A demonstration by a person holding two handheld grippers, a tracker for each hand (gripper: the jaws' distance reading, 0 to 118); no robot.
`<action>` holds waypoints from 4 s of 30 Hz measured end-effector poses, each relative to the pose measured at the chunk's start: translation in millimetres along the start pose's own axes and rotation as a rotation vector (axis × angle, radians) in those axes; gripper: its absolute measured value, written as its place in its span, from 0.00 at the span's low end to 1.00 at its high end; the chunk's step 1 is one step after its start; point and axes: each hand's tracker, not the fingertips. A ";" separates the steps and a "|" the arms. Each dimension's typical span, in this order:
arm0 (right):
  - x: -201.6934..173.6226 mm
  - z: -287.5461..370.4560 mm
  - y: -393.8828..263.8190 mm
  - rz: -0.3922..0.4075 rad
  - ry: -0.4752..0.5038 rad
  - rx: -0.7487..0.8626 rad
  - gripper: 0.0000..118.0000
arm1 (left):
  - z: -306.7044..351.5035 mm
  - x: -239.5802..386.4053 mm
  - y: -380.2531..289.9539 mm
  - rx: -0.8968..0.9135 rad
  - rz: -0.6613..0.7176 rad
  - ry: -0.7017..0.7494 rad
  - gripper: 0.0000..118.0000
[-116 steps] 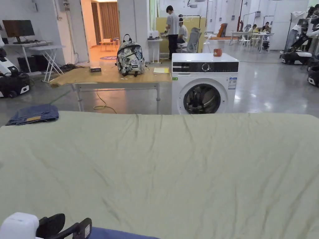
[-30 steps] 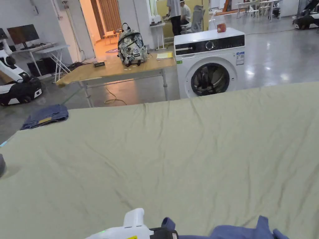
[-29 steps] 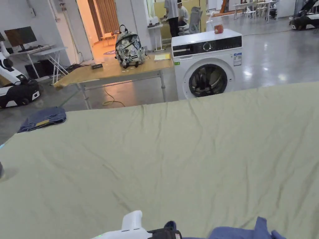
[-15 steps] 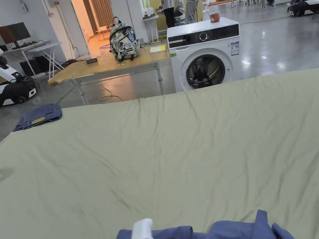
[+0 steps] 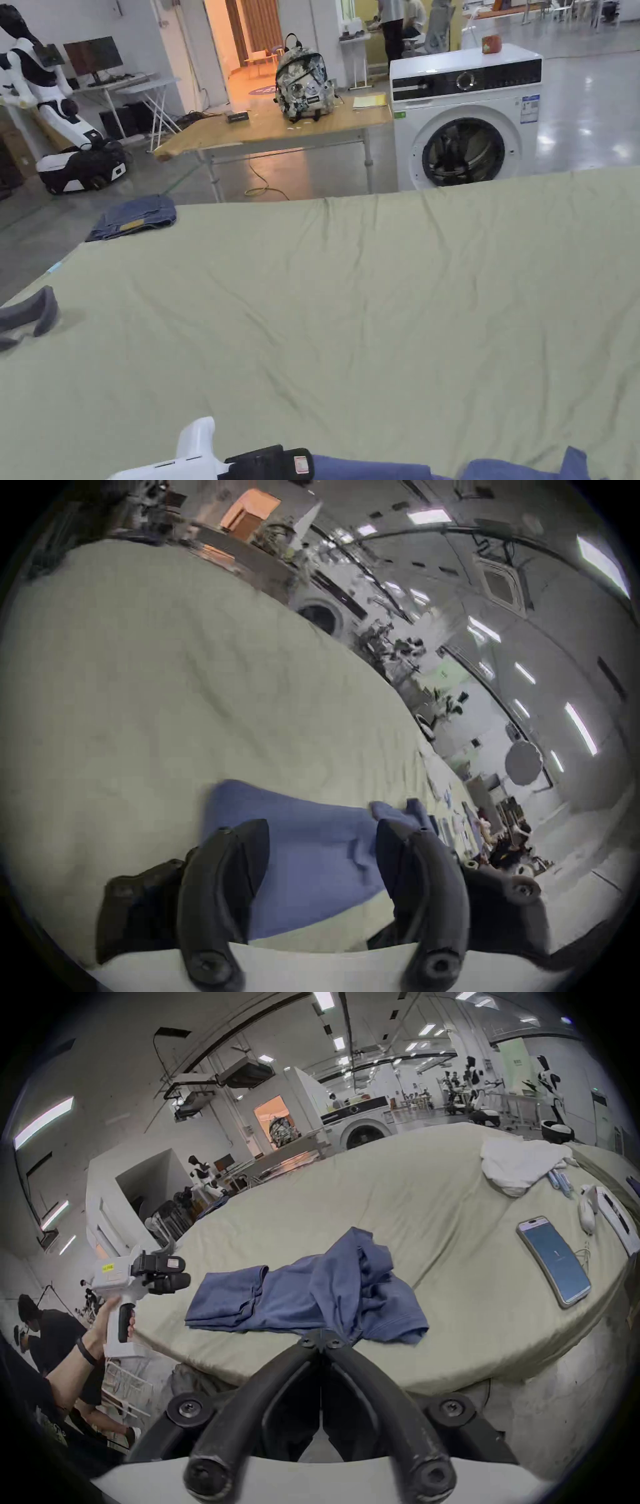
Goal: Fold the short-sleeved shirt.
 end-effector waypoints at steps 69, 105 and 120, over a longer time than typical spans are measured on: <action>-19.5 -95.6 17.5 0.166 0.001 -0.142 0.00 | -121.8 151.8 -53.2 -0.157 -0.259 -0.129 0.28; -5.5 -129.3 40.0 -0.142 0.191 -0.224 0.00 | 72.5 -76.6 18.4 0.046 0.201 0.035 0.18; -15.8 -111.4 26.9 -0.035 0.165 -0.235 0.00 | 100.7 -92.9 81.1 -0.212 -0.202 0.880 0.45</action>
